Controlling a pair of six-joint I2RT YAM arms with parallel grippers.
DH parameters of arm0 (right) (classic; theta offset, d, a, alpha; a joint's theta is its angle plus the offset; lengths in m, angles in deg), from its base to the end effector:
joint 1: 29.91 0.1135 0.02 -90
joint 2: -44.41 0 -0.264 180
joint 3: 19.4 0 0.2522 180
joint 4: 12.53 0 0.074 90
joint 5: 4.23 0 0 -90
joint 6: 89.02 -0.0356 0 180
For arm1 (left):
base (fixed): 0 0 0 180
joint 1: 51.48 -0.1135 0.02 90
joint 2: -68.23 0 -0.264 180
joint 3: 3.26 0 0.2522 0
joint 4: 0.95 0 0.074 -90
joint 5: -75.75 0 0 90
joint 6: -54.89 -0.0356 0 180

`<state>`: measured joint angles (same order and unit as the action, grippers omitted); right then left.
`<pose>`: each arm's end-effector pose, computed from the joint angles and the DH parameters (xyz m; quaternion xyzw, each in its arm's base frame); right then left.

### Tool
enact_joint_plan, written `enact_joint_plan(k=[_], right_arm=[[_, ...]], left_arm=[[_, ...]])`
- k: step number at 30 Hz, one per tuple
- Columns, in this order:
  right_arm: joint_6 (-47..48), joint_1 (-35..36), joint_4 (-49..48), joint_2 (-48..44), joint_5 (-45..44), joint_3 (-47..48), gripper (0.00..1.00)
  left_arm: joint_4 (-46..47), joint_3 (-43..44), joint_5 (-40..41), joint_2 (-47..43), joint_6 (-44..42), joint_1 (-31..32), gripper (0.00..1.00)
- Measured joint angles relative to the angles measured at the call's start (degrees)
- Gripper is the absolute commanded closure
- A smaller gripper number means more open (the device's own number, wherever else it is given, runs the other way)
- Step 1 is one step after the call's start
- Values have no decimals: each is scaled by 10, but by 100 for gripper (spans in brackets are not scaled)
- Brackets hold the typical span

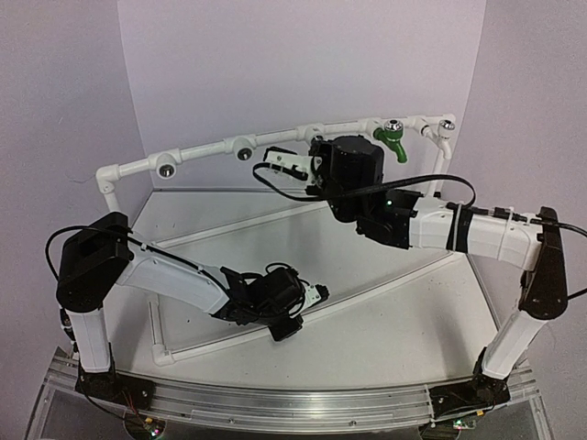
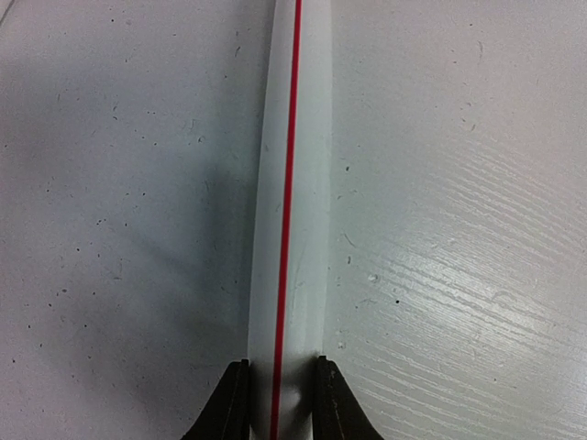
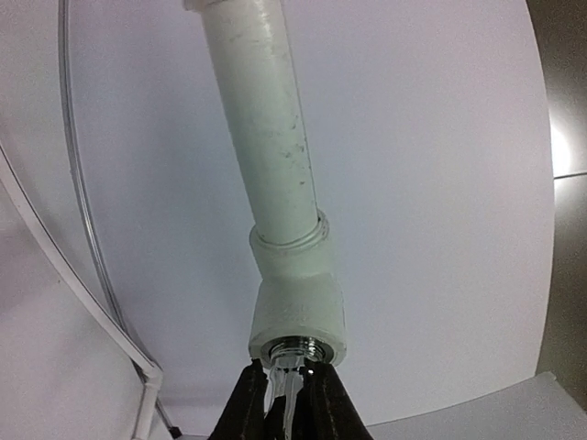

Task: Install the water faucets

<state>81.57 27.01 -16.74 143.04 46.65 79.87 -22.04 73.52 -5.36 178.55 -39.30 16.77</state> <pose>0.2443 0.3338 0.3859 -0.5049 0.4608 -0.3640 0.6327 0.1478 -0.3556 0.1327 0.5423 0.7802 -0.0980 0.2959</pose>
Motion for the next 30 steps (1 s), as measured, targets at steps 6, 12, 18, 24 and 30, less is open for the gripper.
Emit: enact_joint_plan(k=[6, 12, 18, 24, 30], right_arm=[[-288, -6, 90, -6, 28, 40, 100], [-684, -60, 129, -53, 199, 21, 100], [-966, -97, 69, -81, 290, -31, 100], [-1065, -103, 62, -83, 288, -39, 100], [-1134, -111, 50, -118, 286, -90, 100]], left_arm=[[-3, 4, 0, 1, 0, 0, 100], [-4, 6, -1, 3, 0, 0, 100], [-1, 8, -4, 5, 0, 2, 100], [-1, 8, -7, 5, 0, 2, 100], [13, 8, -25, 8, 3, 6, 100]])
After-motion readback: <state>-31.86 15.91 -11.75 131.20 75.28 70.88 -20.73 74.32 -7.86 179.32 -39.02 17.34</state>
